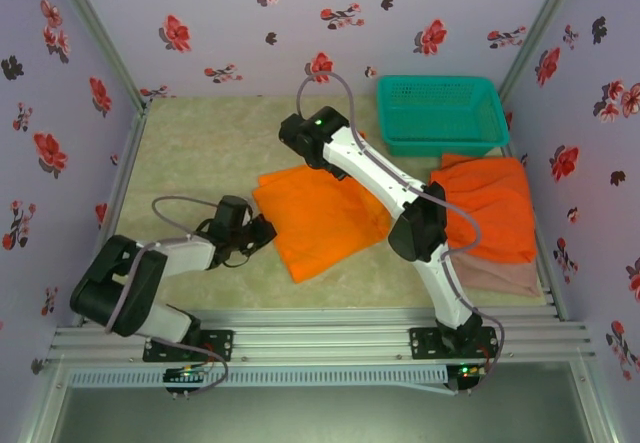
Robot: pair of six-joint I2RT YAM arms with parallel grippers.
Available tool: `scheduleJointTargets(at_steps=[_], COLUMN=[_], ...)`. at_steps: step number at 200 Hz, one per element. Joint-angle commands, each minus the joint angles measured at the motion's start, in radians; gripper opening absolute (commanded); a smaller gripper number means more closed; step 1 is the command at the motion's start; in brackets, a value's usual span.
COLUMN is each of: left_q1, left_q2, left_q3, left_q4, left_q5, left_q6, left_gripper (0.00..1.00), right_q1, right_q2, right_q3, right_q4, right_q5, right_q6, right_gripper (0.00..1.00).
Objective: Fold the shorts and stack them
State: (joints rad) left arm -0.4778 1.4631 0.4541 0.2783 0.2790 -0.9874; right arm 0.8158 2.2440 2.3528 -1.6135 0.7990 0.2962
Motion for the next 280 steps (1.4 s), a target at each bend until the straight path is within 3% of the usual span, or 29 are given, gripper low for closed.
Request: scheduleJointTargets(at_steps=[1, 146, 240, 280], left_q1=[-0.018, -0.032, -0.036, -0.035], left_q2=[0.050, 0.117, 0.126, 0.122], left_q3=[0.026, 0.021, 0.020, 0.021], left_q4=[0.044, 0.075, 0.090, 0.096], left_q5=[-0.058, -0.066, -0.067, -0.066], left_q6=[0.007, 0.001, -0.005, -0.015], left_gripper=[0.00, 0.00, 0.00, 0.00], right_q1=[-0.001, 0.109, 0.158, 0.159], right_q2=[-0.046, 0.064, 0.140, 0.179], right_q3=[0.001, 0.177, 0.184, 0.177], right_q4=[-0.071, -0.045, 0.056, 0.118], right_q5=[-0.007, -0.150, -0.319, -0.438], right_q6=[0.000, 0.011, 0.029, 0.041], right_gripper=[0.01, 0.05, 0.08, 0.15])
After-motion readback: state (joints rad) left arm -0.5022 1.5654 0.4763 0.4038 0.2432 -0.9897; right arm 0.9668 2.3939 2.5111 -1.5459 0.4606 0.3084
